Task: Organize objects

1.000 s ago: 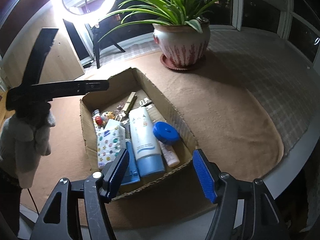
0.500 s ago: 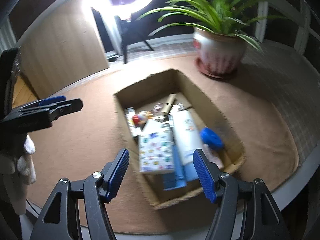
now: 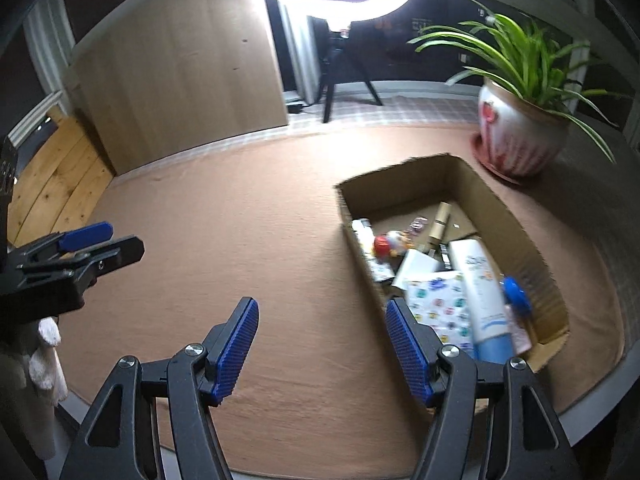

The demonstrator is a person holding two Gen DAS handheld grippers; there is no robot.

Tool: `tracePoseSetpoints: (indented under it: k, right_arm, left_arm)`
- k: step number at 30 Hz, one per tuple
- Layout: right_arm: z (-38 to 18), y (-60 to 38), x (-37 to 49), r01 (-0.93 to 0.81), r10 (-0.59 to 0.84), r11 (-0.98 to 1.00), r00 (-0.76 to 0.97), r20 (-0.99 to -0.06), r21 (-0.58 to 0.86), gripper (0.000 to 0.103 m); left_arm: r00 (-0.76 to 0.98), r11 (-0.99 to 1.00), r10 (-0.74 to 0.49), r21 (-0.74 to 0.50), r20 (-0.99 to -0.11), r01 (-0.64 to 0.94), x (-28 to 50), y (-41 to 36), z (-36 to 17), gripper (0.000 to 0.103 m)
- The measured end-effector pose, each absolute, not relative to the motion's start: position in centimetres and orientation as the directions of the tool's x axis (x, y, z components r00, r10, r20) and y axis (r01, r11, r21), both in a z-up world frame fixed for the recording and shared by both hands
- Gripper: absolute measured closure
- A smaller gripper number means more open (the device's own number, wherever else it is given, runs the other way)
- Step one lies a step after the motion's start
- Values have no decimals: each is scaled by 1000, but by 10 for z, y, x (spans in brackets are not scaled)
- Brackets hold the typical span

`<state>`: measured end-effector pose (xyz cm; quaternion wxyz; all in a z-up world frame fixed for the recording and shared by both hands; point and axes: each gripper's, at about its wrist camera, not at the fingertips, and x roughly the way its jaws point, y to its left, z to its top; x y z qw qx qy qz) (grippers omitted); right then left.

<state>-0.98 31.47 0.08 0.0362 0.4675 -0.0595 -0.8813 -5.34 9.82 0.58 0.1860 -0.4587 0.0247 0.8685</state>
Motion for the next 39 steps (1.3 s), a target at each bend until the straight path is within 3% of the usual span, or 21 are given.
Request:
tracePoseSetpoints:
  k: [19, 39]
  right_arm:
    - [3, 217, -18, 106, -155, -988, -588, -794, 115, 40]
    - [-7, 175, -23, 113, -145, -989, -578, -803, 97, 40]
  left_arm:
    - [-536, -982, 172, -101, -827, -158, -19, -10, -4, 19]
    - [-534, -990, 136, -93, -835, -106, -19, -55, -12, 15]
